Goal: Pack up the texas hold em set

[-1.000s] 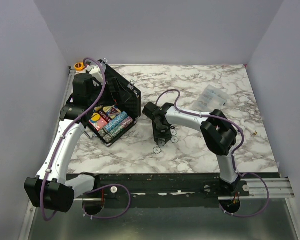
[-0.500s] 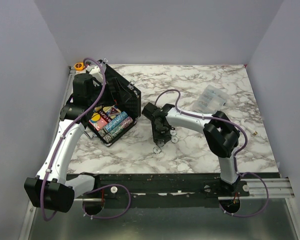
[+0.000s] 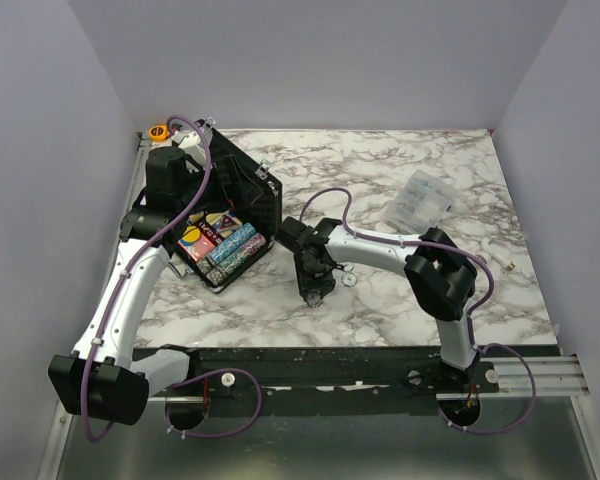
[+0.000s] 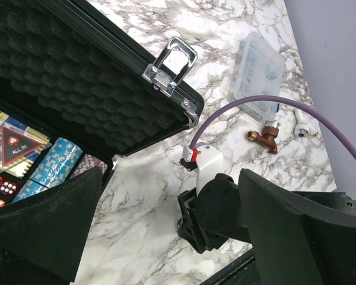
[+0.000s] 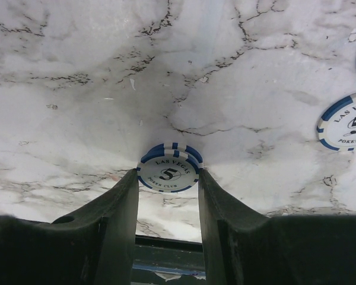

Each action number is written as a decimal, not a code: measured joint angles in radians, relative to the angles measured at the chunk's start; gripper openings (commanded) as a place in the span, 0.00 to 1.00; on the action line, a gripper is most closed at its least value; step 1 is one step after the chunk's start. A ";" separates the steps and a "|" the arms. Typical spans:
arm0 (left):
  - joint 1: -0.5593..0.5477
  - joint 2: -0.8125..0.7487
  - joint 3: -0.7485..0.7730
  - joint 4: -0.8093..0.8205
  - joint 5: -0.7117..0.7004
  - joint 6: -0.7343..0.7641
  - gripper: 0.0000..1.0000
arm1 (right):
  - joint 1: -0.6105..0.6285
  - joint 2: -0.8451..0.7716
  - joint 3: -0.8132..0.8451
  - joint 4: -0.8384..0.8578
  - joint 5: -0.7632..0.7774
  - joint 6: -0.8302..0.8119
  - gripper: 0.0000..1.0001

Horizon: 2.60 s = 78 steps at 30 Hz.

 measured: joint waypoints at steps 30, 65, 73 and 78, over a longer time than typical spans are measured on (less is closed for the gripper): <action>-0.001 0.000 0.000 0.000 0.003 -0.003 0.96 | 0.009 -0.066 -0.017 0.008 0.049 0.010 0.94; -0.003 0.005 0.000 0.005 0.016 -0.003 0.96 | -0.309 -0.092 -0.177 0.067 -0.027 -0.114 0.63; -0.003 0.005 0.000 0.006 0.018 -0.003 0.96 | -0.271 -0.067 -0.148 0.042 0.006 -0.120 0.58; -0.003 0.005 0.000 0.006 0.018 -0.003 0.96 | -0.266 -0.064 -0.145 0.041 0.006 -0.120 0.52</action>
